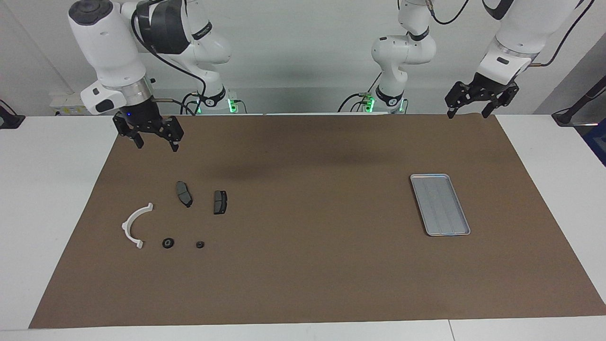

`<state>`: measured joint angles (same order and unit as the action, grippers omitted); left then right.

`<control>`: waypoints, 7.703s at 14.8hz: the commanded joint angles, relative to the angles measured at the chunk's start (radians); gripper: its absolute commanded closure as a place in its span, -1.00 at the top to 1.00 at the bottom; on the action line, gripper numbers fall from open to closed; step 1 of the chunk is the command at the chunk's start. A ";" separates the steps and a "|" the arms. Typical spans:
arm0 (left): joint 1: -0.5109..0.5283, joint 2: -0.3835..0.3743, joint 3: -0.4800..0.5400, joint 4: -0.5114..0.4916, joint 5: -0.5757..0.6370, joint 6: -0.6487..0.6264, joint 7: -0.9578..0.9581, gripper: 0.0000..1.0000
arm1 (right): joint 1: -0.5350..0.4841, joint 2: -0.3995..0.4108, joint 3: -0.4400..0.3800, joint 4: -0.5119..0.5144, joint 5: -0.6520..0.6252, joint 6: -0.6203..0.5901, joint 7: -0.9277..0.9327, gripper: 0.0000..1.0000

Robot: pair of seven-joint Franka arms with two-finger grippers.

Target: Pick bearing gear from pile to tray

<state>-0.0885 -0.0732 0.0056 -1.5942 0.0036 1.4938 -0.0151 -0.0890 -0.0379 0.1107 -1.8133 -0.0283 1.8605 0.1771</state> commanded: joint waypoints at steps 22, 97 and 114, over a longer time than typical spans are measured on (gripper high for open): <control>-0.011 -0.007 0.013 -0.006 -0.013 -0.010 -0.002 1.00 | 0.063 0.548 0.006 0.222 -0.153 0.261 0.341 1.00; -0.011 -0.007 0.013 -0.006 -0.013 -0.010 -0.002 1.00 | 0.081 0.659 0.009 0.333 -0.157 0.246 0.457 -1.00; -0.011 -0.007 0.013 -0.006 -0.013 -0.010 -0.002 1.00 | 0.382 0.504 0.018 0.517 -0.094 -0.166 0.844 -1.00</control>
<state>-0.0885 -0.0732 0.0056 -1.5942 0.0036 1.4938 -0.0151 0.2568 0.4515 0.1303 -1.3227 -0.1359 1.6990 0.9415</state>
